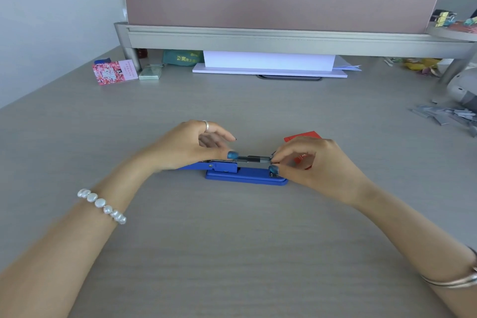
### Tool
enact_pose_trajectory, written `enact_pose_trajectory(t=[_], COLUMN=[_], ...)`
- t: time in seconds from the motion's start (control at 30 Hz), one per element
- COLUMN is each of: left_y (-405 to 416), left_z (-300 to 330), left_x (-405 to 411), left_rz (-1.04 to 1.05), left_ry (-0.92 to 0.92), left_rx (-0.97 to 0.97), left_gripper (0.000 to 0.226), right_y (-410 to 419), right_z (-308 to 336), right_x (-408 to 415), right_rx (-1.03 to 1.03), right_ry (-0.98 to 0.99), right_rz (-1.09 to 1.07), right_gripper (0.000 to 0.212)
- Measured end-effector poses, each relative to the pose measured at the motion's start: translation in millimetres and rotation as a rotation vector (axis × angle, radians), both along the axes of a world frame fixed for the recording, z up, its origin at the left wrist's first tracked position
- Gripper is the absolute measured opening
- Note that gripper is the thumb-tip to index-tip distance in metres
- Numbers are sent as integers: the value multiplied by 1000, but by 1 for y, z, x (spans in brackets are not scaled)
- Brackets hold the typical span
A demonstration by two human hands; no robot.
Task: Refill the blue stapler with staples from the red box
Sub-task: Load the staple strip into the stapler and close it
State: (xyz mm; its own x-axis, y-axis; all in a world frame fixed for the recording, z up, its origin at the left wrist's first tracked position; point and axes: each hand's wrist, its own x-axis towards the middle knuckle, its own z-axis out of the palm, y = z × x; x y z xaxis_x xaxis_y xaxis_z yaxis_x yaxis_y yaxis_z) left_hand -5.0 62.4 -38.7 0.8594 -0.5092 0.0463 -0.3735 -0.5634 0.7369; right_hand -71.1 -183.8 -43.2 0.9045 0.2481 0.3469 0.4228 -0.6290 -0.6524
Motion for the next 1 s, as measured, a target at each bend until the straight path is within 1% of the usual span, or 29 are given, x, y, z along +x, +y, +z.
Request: enact_pose_trajectory(t=[0.07, 0.1, 0.17, 0.27, 0.3, 0.37, 0.5, 0.57, 0.63, 0.7, 0.77, 0.8, 0.9, 1.0], left_y=[13, 20, 33, 50, 55, 61, 65, 64, 59, 48, 31, 22, -3, -22], left_z=[6, 8, 11, 16, 17, 18, 22, 29, 38, 42, 40, 38, 28, 17], left_x=[4, 6, 9, 11, 11, 11, 9, 8, 4, -2, -6, -9, -15, -20], left_rz=[-85, -102, -100, -103, -109, -105, -66, -2, 50, 65, 54, 45, 33, 1], left_ry=[89, 119, 150, 200, 228, 253, 190, 105, 27, -15, -47, -62, -114, -189], left_rx=[121, 172, 243, 297, 279, 238, 164, 48, -124, -290, -389, -419, -468, -435], left_gripper=[63, 67, 68, 62, 60, 56, 52, 58, 66, 70, 76, 75, 61, 53], right_y=[-3, -5, -8, -10, -10, -10, -9, -9, -9, -8, -7, -7, -6, -7], right_z=[2, 3, 4, 2, 2, 2, 2, 2, 3, 4, 5, 5, 4, 3], right_x=[0, 0, -1, -1, 0, 0, 0, -1, -1, -2, -3, -3, -2, -1], right_rx=[55, 77, 53, -84, -107, -121, -120, -110, -106, -100, -94, -93, -92, -80], right_ry=[51, 80, 127, 200, 224, 237, 220, 225, 226, 223, 222, 223, 225, 222], right_rz=[-1, 9, 23, 70, 81, 77, 68, 64, 60, 67, 73, 73, 69, 71], right_gripper=[25, 32, 44, 59, 61, 58, 52, 52, 52, 52, 53, 55, 60, 63])
